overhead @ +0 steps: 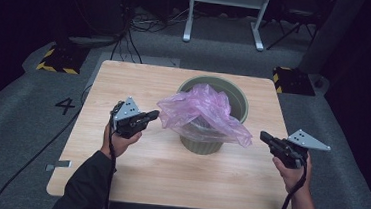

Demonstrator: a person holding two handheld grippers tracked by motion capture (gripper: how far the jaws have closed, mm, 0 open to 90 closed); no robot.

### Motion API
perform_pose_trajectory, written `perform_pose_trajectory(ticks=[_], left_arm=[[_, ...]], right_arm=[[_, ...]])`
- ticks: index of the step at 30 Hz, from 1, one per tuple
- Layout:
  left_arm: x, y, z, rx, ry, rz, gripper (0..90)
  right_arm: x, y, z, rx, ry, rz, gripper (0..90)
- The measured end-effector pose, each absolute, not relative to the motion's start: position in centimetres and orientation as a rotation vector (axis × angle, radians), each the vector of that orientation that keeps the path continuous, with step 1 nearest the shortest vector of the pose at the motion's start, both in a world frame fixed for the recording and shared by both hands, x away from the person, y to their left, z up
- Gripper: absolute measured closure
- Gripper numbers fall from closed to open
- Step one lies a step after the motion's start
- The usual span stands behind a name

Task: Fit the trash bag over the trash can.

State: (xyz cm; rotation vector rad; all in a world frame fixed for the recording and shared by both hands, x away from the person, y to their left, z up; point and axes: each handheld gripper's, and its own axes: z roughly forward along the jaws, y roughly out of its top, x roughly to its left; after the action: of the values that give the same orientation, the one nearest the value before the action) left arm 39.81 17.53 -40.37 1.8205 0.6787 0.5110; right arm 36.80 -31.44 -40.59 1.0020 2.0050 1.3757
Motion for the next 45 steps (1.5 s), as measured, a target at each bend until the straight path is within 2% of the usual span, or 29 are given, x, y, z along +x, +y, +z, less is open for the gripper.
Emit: perform_pose_trajectory(ticks=[6, 11, 15, 17, 22, 25, 29, 32, 35, 45], left_arm=[[39.1, 16.6, -40.0, 1.833, 0.639, 0.535, 90.0], [38.9, 16.1, -39.9, 1.849, 0.623, 0.547, 90.0], [39.0, 15.9, -39.9, 1.857, 0.622, 0.552, 90.0], [39.0, 15.8, -39.9, 1.862, 0.622, 0.551, 90.0], [39.4, 15.1, -40.0, 1.877, 0.621, 0.554, 90.0], [39.6, 14.8, -40.1, 1.883, 0.616, 0.556, 90.0], [40.2, 14.6, -40.4, 1.891, 0.623, 0.548, 90.0], [40.8, 14.5, -40.8, 1.885, 0.641, 0.535, 90.0], [41.4, 14.5, -41.2, 1.888, 0.656, 0.515, 90.0], [43.1, 13.6, -42.7, 1.938, 0.687, 0.458, 90.0]], right_arm=[[34.9, -31.0, -38.5, 0.846, 1.988, 1.469, 51.2], [32.6, -29.8, -35.9, 0.731, 1.962, 1.498, 33.6], [30.7, -28.0, -33.9, 0.597, 1.990, 1.510, 26.8], [29.9, -26.6, -33.0, 0.515, 2.010, 1.483, 26.6], [30.7, -23.0, -32.0, 0.477, 2.057, 1.346, 30.2], [32.1, -22.0, -32.2, 0.521, 2.056, 1.242, 36.9], [34.4, -21.8, -32.8, 0.556, 2.089, 1.124, 71.4], [36.1, -22.4, -33.4, 0.586, 2.088, 1.114, 86.9], [37.3, -23.4, -33.7, 0.660, 2.056, 1.147, 90.0], [41.6, -26.5, -35.5, 0.920, 1.988, 1.247, 90.0]])
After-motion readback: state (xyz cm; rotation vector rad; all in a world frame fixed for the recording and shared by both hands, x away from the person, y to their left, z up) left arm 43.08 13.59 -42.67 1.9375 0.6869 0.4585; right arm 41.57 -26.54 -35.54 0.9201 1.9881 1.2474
